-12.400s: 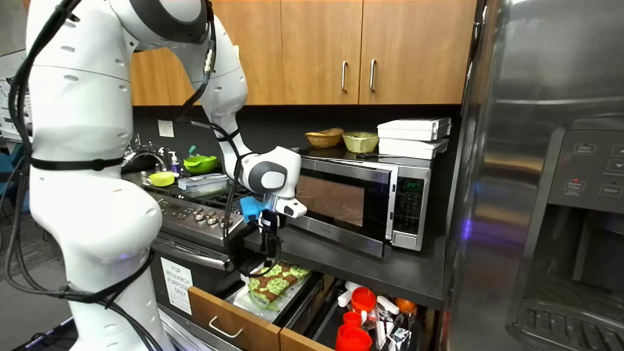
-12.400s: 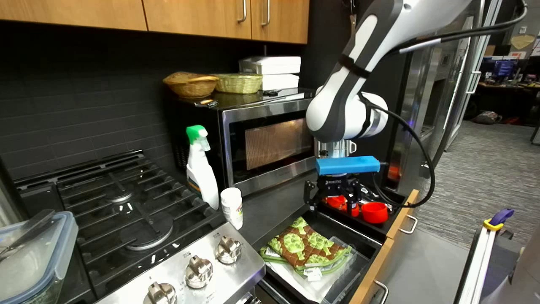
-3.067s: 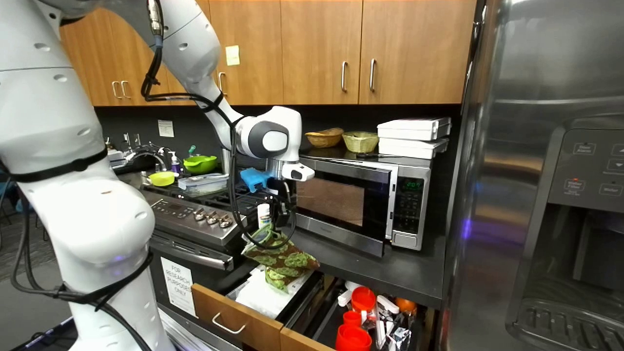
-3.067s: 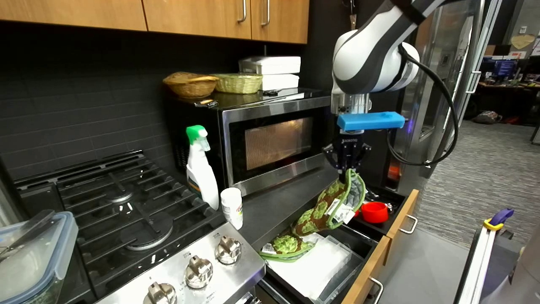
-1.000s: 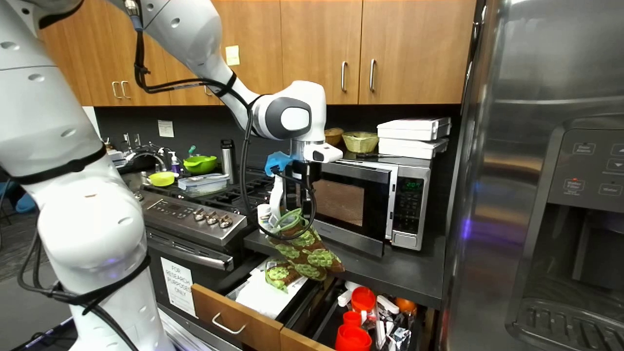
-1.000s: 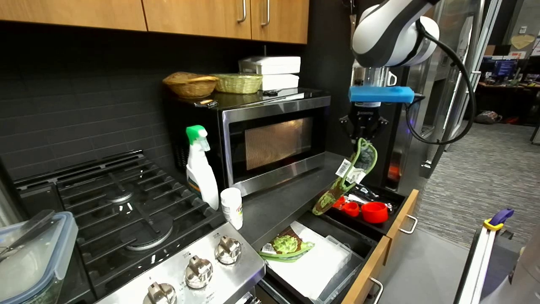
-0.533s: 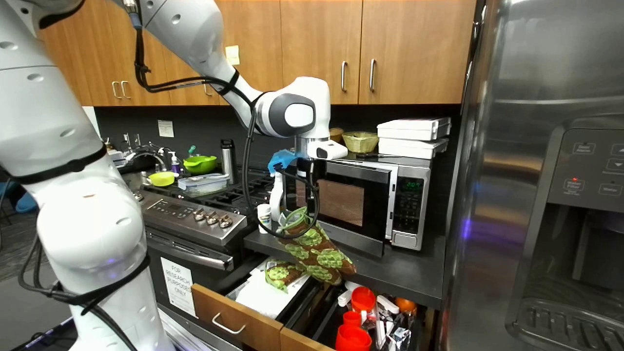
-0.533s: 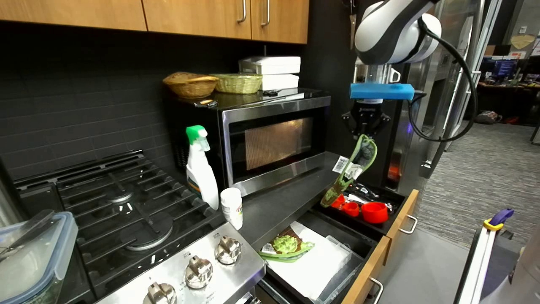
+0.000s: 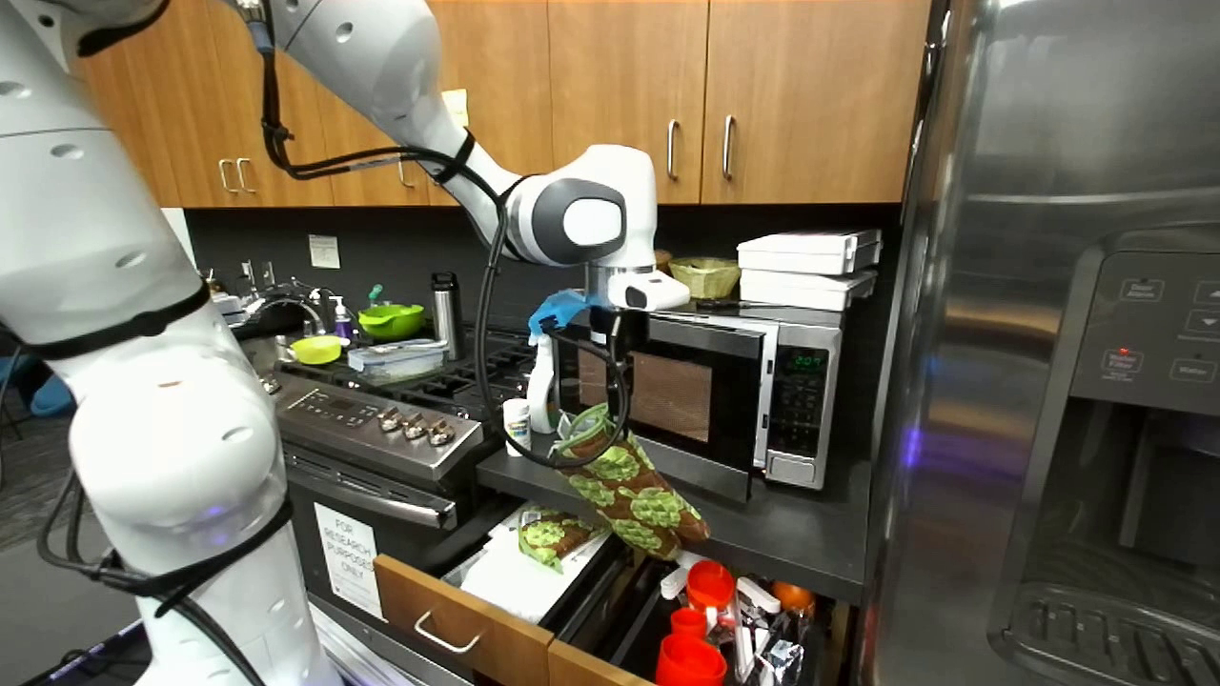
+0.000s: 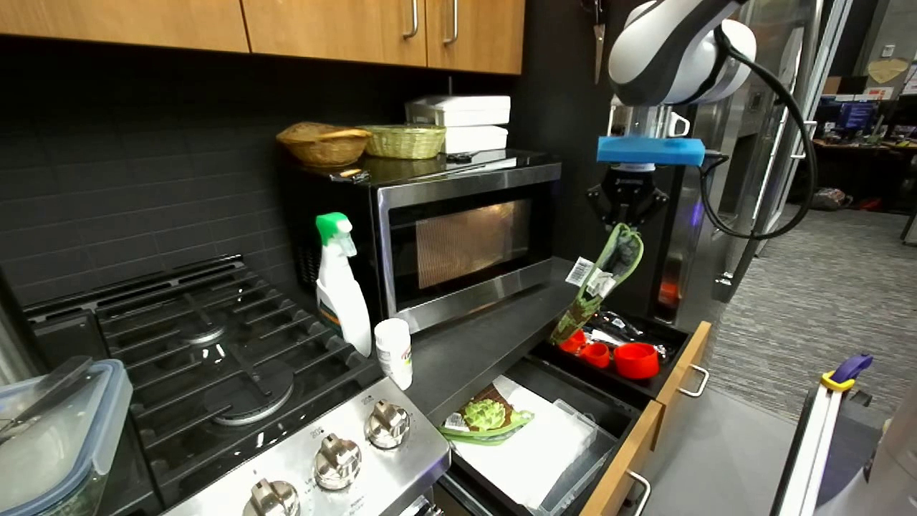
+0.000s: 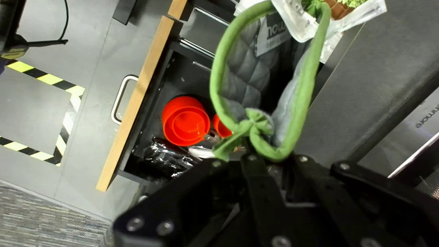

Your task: Move the oven mite to the right side of the drawer

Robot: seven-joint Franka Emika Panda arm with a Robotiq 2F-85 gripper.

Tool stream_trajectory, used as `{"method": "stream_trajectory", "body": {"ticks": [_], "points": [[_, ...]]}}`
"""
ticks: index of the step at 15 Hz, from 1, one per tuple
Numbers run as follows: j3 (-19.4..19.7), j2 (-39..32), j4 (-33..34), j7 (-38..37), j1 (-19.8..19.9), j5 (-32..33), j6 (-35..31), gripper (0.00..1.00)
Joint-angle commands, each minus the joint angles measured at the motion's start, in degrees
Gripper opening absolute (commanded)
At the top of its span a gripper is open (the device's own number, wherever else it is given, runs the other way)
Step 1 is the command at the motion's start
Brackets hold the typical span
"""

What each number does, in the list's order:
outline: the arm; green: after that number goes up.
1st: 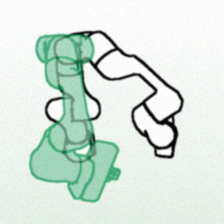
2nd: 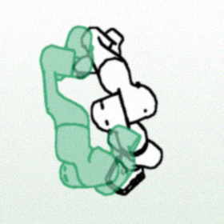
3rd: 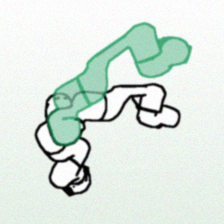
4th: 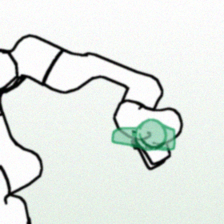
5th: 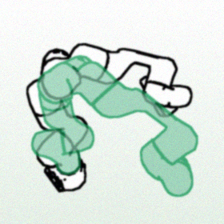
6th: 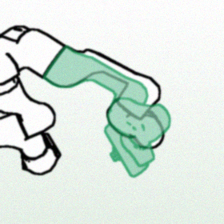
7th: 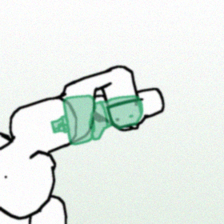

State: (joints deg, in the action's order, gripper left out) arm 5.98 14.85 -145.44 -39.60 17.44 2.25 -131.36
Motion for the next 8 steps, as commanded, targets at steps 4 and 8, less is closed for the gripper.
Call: {"method": "stream_trajectory", "body": {"ticks": [4, 8], "points": [[1.31, -0.82, 1.34, -2.51, 1.04, 1.49, -1.79, 0.04], [2.05, -1.90, 1.64, -3.38, 1.52, 1.53, -4.52, 0.04]]}}
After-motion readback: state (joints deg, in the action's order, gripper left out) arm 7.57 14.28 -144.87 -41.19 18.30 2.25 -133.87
